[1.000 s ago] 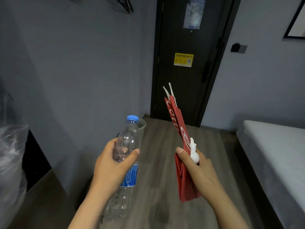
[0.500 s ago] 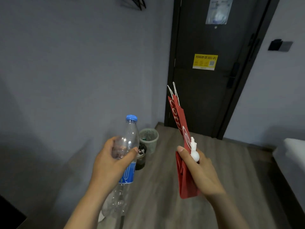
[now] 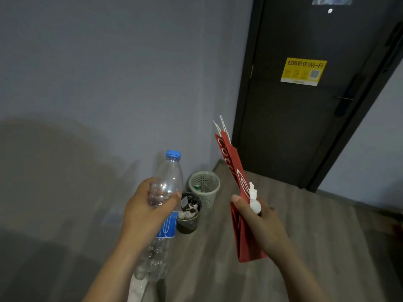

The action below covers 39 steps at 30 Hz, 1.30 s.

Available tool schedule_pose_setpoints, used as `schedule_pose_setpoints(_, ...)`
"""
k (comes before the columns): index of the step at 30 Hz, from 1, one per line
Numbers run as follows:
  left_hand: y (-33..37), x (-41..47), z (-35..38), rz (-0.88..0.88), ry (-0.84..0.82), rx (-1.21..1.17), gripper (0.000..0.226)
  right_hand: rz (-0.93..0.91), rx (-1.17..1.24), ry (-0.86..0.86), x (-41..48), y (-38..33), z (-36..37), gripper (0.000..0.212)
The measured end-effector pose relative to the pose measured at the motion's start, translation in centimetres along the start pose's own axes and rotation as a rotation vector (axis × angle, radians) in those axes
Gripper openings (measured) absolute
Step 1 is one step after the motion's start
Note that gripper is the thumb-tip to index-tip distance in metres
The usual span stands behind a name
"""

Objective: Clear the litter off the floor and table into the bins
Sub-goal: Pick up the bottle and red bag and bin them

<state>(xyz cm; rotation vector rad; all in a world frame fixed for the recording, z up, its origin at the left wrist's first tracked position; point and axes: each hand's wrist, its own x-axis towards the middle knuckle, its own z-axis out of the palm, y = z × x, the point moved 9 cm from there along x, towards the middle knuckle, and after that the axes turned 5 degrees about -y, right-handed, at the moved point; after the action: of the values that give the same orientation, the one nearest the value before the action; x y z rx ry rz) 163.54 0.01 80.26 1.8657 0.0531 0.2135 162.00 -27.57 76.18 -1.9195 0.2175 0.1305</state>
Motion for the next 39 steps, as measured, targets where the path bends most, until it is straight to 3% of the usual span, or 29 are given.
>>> schedule_pose_setpoints(5, -2.9, 9.4, 0.3, -0.052, -0.017, -0.022, 0.038, 0.063, -0.082, -0.013, 8.1, -1.4, 1.8, 0.075)
schedule_pose_setpoints(9, -4.7, 15.8, 1.4, -0.082, -0.067, -0.019, 0.037, 0.074, -0.118, -0.015, 13.7, -2.0, 3.1, 0.081)
schedule_pose_setpoints(16, -9.0, 22.0, 3.2, -0.175, -0.1, 0.009, 0.036, 0.105, -0.141, -0.067, 22.3, -0.5, 4.8, 0.08)
schedule_pose_setpoints(22, -12.6, 27.9, 5.2, -0.257, -0.033, 0.06, 0.035, 0.156, -0.177, -0.187, 31.7, 2.2, 6.5, 0.089)
schedule_pose_setpoints(29, -16.7, 35.4, 9.7, -0.375, 0.06, 0.135, 0.069, 0.209, -0.217, -0.338, 44.4, 5.2, 7.0, 0.081)
schedule_pose_setpoints(36, -24.3, 39.0, 14.6, -0.541, 0.08, 0.174, 0.046, 0.406, -0.408, -0.578, 53.7, 12.9, 10.8, 0.096)
schedule_pose_setpoints(37, -25.9, 39.3, 15.3, -0.57, 0.066, 0.186, 0.042, 0.443, -0.428, -0.591, 54.6, 14.3, 11.4, 0.091)
schedule_pose_setpoints(39, -29.5, 39.8, 16.4, -0.639, 0.049, 0.199, 0.043, 0.442, -0.508, -0.671, 56.2, 16.7, 13.6, 0.062)
